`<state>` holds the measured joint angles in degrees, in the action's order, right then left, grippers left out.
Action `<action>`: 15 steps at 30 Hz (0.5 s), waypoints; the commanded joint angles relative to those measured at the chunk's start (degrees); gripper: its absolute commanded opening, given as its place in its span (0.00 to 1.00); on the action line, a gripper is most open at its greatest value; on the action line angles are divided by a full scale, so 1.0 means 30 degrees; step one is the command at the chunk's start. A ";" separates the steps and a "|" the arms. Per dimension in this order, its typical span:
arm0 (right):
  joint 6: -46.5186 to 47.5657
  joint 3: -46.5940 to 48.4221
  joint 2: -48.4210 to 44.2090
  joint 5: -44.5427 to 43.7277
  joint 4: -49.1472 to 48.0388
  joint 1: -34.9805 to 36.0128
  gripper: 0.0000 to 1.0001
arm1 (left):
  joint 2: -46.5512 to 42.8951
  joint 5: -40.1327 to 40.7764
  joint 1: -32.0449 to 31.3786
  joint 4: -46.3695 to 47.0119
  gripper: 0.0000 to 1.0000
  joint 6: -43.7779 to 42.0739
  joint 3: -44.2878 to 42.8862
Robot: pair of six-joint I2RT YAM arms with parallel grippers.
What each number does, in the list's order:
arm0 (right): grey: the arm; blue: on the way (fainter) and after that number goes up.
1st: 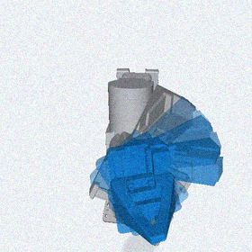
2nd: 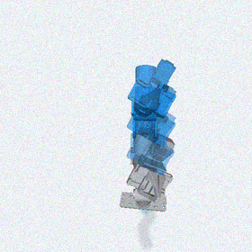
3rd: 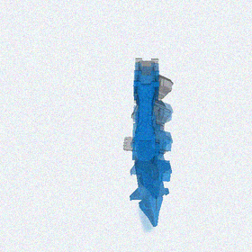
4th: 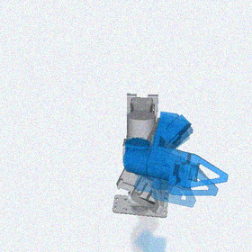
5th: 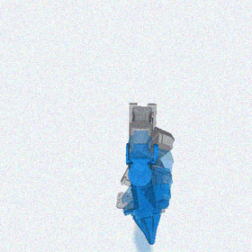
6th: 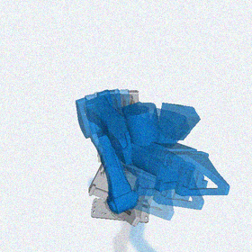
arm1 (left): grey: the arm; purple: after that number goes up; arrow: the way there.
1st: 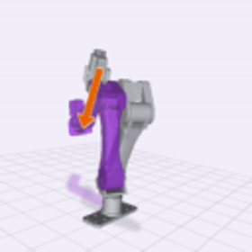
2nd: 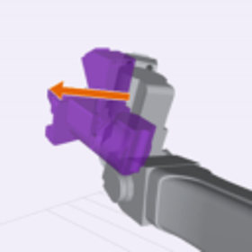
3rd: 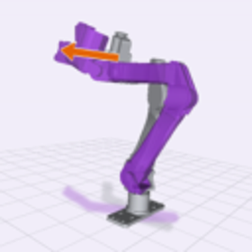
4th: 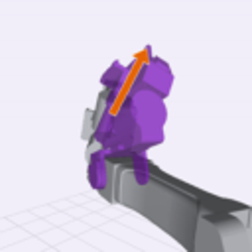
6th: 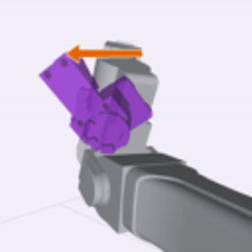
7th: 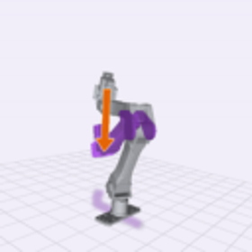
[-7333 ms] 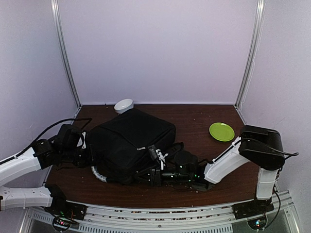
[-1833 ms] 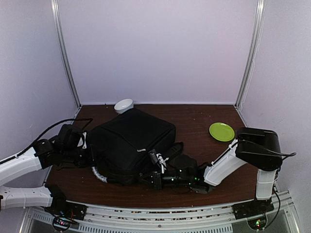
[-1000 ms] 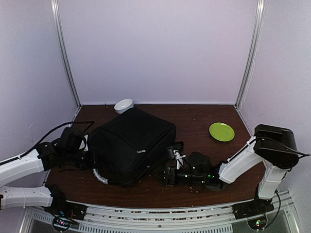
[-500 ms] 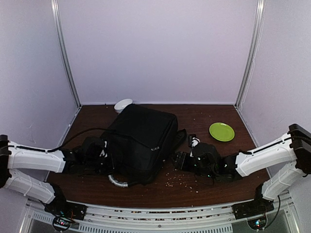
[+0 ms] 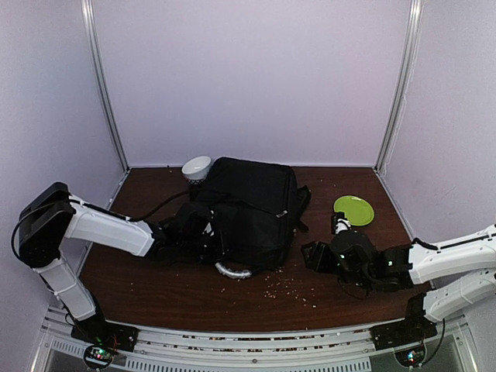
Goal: Pack the student bag
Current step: Adjust the student bag at the center of the board.
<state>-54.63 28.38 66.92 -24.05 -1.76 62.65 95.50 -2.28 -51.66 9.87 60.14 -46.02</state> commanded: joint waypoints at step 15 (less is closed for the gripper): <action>0.1291 0.1499 0.2742 0.1659 -0.3206 -0.0165 0.67 | -0.7324 0.5298 -0.1325 -0.6676 0.87 -0.2644 0.1041</action>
<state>-49.45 30.35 72.99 -19.38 -8.80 62.63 78.11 7.49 -55.61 -4.62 54.06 -44.64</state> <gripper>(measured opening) 0.674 0.867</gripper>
